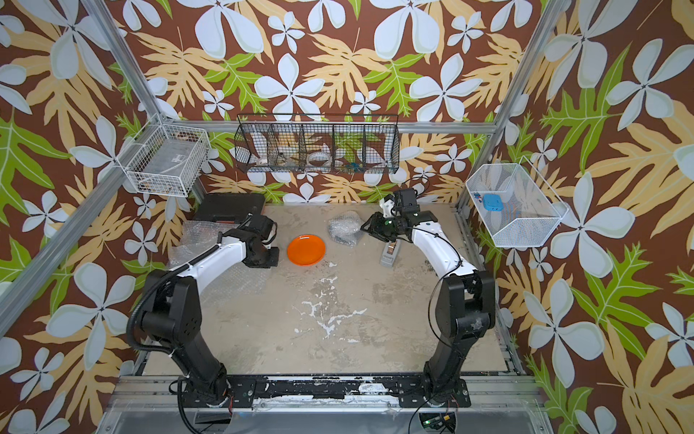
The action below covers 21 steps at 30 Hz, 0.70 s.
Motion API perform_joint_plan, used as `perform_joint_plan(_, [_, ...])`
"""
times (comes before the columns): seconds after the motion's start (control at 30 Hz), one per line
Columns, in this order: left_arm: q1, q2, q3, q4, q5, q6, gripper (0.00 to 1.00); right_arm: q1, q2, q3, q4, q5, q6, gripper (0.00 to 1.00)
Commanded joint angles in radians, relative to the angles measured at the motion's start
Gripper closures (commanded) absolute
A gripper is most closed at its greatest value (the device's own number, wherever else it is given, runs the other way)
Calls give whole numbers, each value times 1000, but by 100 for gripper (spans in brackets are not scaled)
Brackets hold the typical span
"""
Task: Wrap dinner plates in bubble wrap
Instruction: Pick up the bubble wrap from the bubble wrap, then place the bubble wrap at the center of the board.
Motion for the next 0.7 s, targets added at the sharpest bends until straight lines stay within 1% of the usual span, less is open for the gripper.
perform_joint_plan(0.0, [-25, -59, 31, -100, 57, 18, 100, 2, -14, -1, -21, 3, -29, 59])
perform_joint_plan(0.1, [-99, -97, 36, -129, 156, 13, 100, -3, -31, -17, -23, 5, -34, 59])
perform_joint_plan(0.17, [-183, -116, 18, -118, 227, -10, 100, -15, -49, -32, -20, 5, -33, 59])
perform_joint_plan(0.2, [-220, -121, 7, -102, 267, -26, 100, -23, -58, -37, -20, 26, -35, 59])
perform_joint_plan(0.27, [-304, -126, -35, -35, 357, -61, 100, -47, -80, -55, -13, 28, -32, 59])
perform_joint_plan(0.33, [-377, -126, -86, 56, 404, -89, 100, -71, -100, -70, -5, 25, -35, 59])
perform_joint_plan(0.4, [-447, -102, -111, 122, 444, -105, 100, -92, -114, -85, -3, 19, -40, 59])
perform_joint_plan(0.53, [-576, -8, -104, 235, 502, -129, 100, -118, -133, -106, -15, 21, -60, 59])
perform_joint_plan(0.67, [-676, 114, -38, 297, 536, -117, 100, -123, -151, -149, -8, 24, -68, 59])
